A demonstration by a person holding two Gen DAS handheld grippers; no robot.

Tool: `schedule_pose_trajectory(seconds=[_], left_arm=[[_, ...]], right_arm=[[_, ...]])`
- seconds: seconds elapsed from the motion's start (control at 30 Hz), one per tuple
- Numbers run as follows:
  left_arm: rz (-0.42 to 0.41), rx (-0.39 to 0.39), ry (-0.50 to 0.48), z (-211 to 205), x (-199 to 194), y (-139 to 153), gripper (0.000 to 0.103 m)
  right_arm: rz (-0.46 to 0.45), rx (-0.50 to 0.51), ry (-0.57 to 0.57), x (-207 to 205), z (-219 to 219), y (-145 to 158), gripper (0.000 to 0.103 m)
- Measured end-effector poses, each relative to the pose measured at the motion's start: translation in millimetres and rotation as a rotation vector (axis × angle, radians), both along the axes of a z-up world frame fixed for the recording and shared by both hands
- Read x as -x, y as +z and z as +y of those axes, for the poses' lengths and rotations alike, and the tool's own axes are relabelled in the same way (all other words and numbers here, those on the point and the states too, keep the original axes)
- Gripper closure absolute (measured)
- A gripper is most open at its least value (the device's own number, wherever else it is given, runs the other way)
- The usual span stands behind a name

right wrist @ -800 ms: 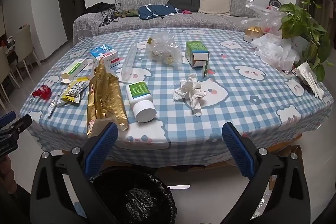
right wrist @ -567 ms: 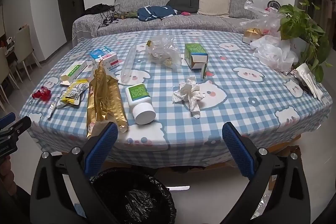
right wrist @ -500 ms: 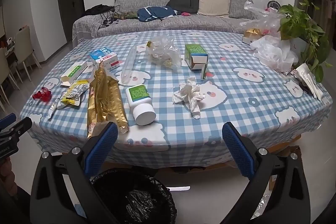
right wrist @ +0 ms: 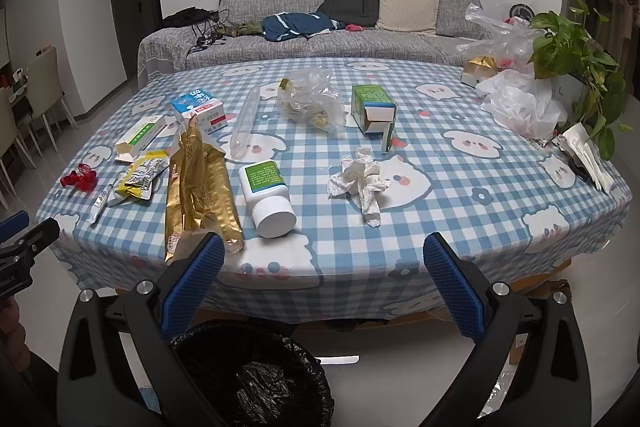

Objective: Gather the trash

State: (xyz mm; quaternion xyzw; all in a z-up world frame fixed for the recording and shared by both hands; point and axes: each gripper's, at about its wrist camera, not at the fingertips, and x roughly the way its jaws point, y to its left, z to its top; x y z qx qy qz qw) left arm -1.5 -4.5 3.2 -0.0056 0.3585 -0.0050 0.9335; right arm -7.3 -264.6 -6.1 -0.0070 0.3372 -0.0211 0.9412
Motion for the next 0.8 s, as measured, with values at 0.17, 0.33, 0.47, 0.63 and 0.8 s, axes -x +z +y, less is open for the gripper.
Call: schedule_pose_trajectory(seconds=[0.17,0.33,0.47,0.63,0.8], left_arm=[[0.006,0.01,-0.006,-1.9,-0.8,-0.5,0.006],[0.005,0.014,-0.014,-3.3,-1.0,-1.0,0.006],[0.006,0.015,-0.015,-3.5,-1.1,-1.1,0.006],[0.007,0.016,-0.021,-5.2,-1.1,-0.7,0.006],[0.005,0.02,-0.033,-6.3,0.0,0.8,0.006]], right_arm=[[-0.002,0.004,0.011,0.6,1.0,0.5,0.007],[-0.003,0.004,0.018,0.7,0.9,1.0,0.007],[0.0,-0.001,0.02,0.0,0.0,0.7,0.007],[-0.001,-0.007,0.027,0.5,0.5,1.3,0.007],[-0.002,-0.013,0.034,0.7,0.8,1.8,0.007]])
